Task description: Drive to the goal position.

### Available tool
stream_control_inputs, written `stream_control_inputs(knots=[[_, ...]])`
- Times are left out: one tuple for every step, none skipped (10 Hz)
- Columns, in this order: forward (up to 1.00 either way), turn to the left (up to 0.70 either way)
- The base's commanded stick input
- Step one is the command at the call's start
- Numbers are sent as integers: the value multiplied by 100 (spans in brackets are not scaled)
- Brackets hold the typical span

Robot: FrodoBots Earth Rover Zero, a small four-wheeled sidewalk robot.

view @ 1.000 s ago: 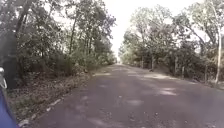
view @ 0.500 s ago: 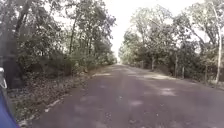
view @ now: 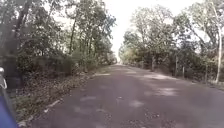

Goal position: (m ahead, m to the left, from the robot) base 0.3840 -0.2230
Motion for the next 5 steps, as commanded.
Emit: stream_control_inputs(knots=[[5, -3], [5, -3], [5, -3], [5, -3], [5, -3]])
